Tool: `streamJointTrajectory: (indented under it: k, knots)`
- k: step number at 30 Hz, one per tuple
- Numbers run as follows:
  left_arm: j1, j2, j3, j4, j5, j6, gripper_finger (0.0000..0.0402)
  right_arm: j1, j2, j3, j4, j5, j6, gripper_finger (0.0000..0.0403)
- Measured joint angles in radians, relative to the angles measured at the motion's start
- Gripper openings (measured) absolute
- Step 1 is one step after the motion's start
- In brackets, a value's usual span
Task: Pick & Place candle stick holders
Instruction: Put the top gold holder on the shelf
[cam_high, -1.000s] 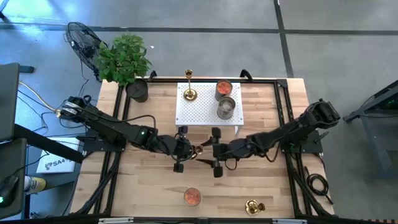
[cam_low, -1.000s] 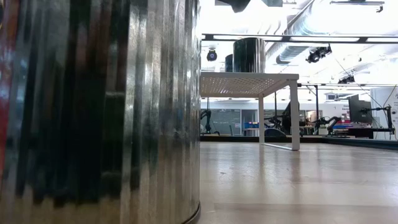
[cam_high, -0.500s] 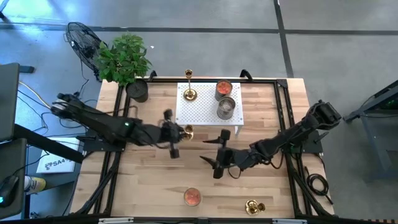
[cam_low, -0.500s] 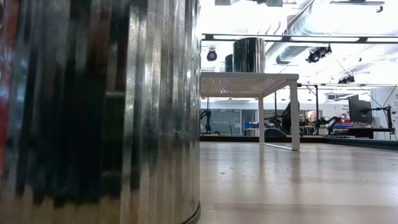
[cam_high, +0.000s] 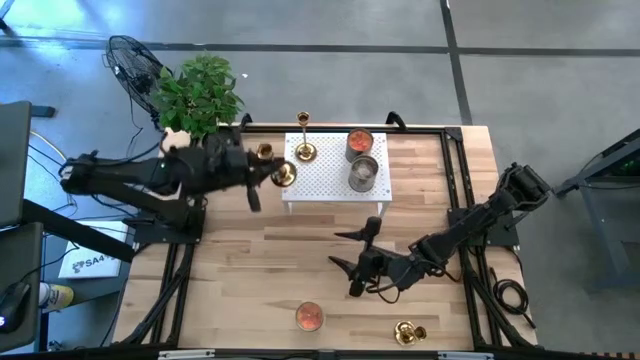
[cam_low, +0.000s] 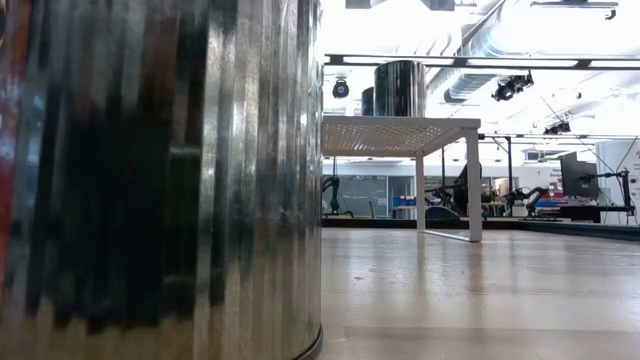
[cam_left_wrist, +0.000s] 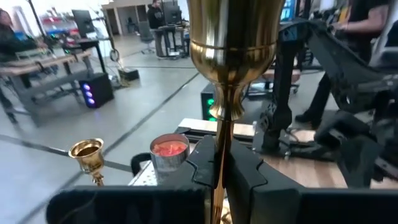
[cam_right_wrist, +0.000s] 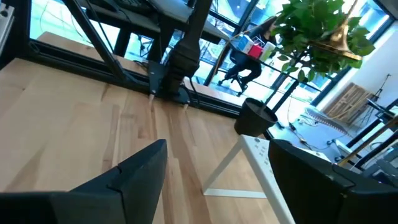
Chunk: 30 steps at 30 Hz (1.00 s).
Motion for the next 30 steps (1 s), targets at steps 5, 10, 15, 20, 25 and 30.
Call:
streamJointTrajectory:
  k: [5, 10, 15, 20, 25, 30]
  knots:
    - [0.190, -0.001, -0.015, 0.017, 0.217, -0.094, 0.0008, 0.007, 0.000, 0.000, 0.000, 0.000, 0.000, 0.0275]
    - [0.342, 0.007, -0.112, 0.089, 0.402, -0.187, 0.0008, 0.029, 0.000, 0.000, 0.006, 0.027, 0.000, 0.0275]
    - [0.413, 0.006, -0.243, 0.264, 0.543, -0.223, 0.0008, 0.052, 0.000, 0.000, 0.008, 0.069, -0.012, 0.0275]
    - [0.452, 0.006, -0.325, 0.323, 0.555, -0.213, 0.0008, 0.057, 0.000, 0.000, 0.009, 0.088, -0.015, 0.0275]
    - [0.464, 0.036, -0.376, 0.439, 0.620, -0.150, 0.0008, 0.049, 0.000, 0.000, 0.010, 0.104, -0.025, 0.0275]
    - [0.494, 0.102, -0.389, 0.472, 0.643, -0.144, 0.0008, 0.028, 0.000, 0.000, 0.020, 0.101, -0.040, 0.0275]
